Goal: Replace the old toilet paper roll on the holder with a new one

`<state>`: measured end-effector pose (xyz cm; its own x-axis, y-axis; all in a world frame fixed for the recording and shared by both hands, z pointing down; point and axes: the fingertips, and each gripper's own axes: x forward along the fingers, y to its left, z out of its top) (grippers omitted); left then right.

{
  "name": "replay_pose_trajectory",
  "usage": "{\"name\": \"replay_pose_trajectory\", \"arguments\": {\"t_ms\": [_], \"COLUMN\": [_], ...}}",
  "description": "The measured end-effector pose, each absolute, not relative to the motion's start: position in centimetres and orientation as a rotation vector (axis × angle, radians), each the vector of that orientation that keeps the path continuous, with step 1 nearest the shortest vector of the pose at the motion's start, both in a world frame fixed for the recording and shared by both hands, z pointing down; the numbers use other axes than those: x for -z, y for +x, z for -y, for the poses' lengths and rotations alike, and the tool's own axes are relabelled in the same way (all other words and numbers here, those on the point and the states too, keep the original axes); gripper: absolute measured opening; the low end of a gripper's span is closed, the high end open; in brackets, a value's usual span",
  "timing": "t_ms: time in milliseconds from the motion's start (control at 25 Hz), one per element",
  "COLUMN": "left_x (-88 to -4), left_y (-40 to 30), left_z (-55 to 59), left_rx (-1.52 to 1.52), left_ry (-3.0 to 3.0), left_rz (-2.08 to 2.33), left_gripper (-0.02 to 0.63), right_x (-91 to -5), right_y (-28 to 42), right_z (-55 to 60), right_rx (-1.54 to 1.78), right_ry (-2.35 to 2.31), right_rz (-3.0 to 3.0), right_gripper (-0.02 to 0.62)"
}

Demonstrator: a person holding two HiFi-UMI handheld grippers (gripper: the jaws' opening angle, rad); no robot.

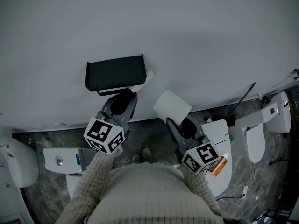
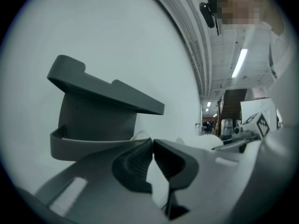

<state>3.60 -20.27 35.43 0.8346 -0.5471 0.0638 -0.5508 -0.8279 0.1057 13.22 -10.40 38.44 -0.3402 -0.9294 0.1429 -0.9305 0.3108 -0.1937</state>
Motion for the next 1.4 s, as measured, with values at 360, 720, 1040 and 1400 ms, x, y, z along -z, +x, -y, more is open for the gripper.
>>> {"name": "replay_pose_trajectory", "arguments": {"t_ms": [360, 720, 1040, 1400], "left_x": [-35.5, -35.7, -35.6, -35.4], "left_y": [5.4, 7.1, 7.5, 7.7], "left_z": [20.1, 19.9, 19.9, 19.8], "left_rx": [-0.043, -0.041, -0.023, -0.017], "left_ry": [2.906, 2.915, 2.913, 2.920], "left_rz": [0.812, 0.750, 0.748, 0.762], "left_gripper": [0.012, 0.012, 0.012, 0.012], "right_x": [-38.6, -38.7, -38.9, -38.7], "right_y": [14.2, 15.5, 16.2, 16.6], "right_z": [10.4, 9.9, 9.0, 8.3], "right_rx": [-0.383, -0.384, -0.393, -0.393], "right_ry": [1.830, 1.880, 1.914, 1.935], "right_rz": [2.521, 2.482, 2.455, 2.433], "right_gripper": [0.164, 0.164, 0.164, 0.164]}}
